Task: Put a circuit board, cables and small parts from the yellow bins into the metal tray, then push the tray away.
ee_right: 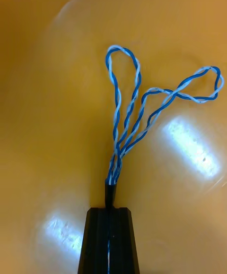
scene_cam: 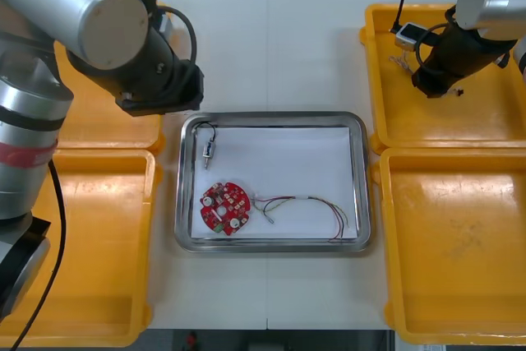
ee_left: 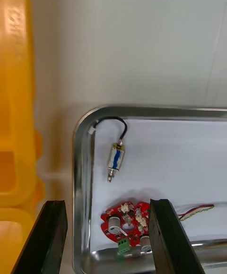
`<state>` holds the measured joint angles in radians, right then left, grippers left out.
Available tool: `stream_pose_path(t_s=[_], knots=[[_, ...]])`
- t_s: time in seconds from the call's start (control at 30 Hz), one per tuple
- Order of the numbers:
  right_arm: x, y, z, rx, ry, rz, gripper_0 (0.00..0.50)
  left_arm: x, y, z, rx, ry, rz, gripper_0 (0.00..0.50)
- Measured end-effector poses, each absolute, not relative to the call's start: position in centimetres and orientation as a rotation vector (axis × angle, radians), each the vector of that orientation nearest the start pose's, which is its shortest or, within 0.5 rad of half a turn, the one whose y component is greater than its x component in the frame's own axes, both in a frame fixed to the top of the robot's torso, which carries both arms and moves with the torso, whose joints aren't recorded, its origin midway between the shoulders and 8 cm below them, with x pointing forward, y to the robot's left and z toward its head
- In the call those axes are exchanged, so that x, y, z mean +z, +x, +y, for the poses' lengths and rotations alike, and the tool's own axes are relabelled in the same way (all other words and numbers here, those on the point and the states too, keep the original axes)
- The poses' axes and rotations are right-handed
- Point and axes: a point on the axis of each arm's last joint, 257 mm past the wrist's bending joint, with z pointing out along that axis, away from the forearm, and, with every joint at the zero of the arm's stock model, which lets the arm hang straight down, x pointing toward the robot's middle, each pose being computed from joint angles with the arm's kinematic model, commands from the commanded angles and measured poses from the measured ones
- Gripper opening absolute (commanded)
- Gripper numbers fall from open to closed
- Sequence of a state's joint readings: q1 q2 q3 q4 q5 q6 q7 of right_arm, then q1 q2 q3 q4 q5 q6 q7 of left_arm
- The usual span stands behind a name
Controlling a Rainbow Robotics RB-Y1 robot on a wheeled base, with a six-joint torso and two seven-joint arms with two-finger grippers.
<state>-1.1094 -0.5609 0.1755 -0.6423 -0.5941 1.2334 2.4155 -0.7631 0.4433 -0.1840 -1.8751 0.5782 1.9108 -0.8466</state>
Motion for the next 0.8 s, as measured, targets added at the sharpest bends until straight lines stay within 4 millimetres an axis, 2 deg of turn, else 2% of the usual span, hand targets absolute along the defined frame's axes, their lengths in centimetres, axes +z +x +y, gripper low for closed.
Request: stream_pose_path(t_s=[0.13,0.27,0.4,0.5,0.67,0.8], knots=[[-17.4,62.7,-32.6,-0.300,-1.122,2.458,0.000,-11.2,49.9,17.2,-0.227,-0.206,2.583,0.500],[-14.6,60.4,-33.8,-0.302,-1.140,2.525,0.000,-10.0,50.5,19.3,-0.233,-0.270,2.551,0.500],[-11.1,58.1,-34.7,-0.313,-1.130,2.572,0.000,-9.9,51.3,21.4,-0.204,-0.307,2.544,0.500],[-8.6,55.9,-35.4,-0.334,-1.121,2.616,0.000,-9.8,52.7,22.5,-0.185,-0.301,2.511,0.500],[-3.4,56.5,-35.7,-0.439,-1.061,2.492,0.000,-9.5,55.2,24.0,-0.154,-0.254,2.449,0.500],[-0.8,56.7,-35.4,-0.501,-1.055,2.396,0.000,-9.1,57.4,24.7,-0.149,-0.230,2.383,0.500]])
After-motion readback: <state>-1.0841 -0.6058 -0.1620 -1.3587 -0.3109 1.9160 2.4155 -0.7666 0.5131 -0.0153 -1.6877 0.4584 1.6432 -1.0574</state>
